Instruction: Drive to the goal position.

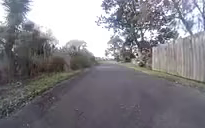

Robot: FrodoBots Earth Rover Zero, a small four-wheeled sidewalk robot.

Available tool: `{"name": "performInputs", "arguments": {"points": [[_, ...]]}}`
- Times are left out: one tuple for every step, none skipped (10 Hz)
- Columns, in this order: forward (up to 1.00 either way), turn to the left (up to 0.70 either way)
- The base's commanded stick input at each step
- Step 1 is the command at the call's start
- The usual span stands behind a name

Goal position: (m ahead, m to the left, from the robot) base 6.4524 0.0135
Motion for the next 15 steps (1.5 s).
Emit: {"name": "performInputs", "arguments": {"points": [[0.0,-0.85],[0.0,-0.85],[0.0,-0.54],[0.0,-0.01],[0.0,0.0],[0.0,0.0],[0.0,0.0],[0.47,0.0],[0.85,0.0],[0.85,0.0],[0.85,0.0],[0.85,0.0],[0.85,0.0],[0.85,0.0],[0.85,0.0]]}}
